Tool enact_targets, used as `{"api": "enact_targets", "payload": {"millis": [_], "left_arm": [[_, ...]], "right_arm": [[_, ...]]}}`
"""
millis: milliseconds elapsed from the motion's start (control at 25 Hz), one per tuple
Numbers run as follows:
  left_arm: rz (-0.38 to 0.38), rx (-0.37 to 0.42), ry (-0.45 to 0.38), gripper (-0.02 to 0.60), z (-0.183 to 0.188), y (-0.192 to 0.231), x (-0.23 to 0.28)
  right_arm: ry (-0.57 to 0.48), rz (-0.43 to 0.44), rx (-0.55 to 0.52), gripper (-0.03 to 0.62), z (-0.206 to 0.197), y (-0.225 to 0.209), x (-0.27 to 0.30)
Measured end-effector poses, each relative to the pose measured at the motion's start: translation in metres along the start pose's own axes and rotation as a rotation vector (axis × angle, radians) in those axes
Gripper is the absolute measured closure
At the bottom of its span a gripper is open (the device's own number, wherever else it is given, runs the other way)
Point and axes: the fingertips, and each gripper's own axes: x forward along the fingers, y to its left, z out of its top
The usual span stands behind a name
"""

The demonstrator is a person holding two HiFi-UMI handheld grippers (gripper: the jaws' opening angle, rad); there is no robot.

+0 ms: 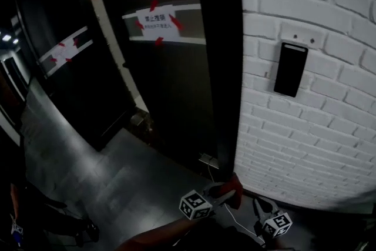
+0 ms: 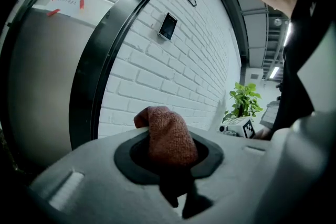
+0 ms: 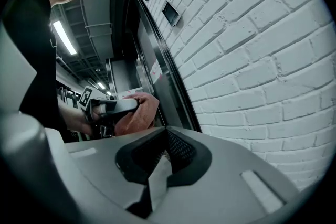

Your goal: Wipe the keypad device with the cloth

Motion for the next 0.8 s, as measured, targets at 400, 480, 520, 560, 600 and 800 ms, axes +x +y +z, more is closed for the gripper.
{"api": "enact_targets", "payload": {"millis": [400, 480, 520, 560, 600, 800], "left_arm": [[-0.046, 0.306, -0.318, 0.499, 0.202, 0.024, 0.038], [-0.052, 0.397, -0.409, 0.499, 0.263, 0.018, 0.039], [-0.047, 0.452, -0.454, 0.499, 0.294, 0.014, 0.038], [-0.037, 0.511, -0.496, 0.499, 0.325, 0.008, 0.036], [-0.021, 0.576, -0.530, 0.499, 0.355, 0.002, 0.034], [0.056, 0.829, -0.593, 0.499, 0.451, -0.032, 0.055]], "right_arm": [[-0.047, -0.142, 0.045, 0.592, 0.025, -0.022, -0.024], [-0.042, -0.150, 0.035, 0.592, 0.026, -0.021, -0.022], [-0.042, -0.152, 0.030, 0.592, 0.027, -0.020, -0.020], [-0.044, -0.153, 0.026, 0.592, 0.028, -0.020, -0.016], [-0.045, -0.152, 0.023, 0.592, 0.029, -0.020, -0.013], [-0.029, -0.149, 0.031, 0.592, 0.030, -0.015, -0.010]]}}
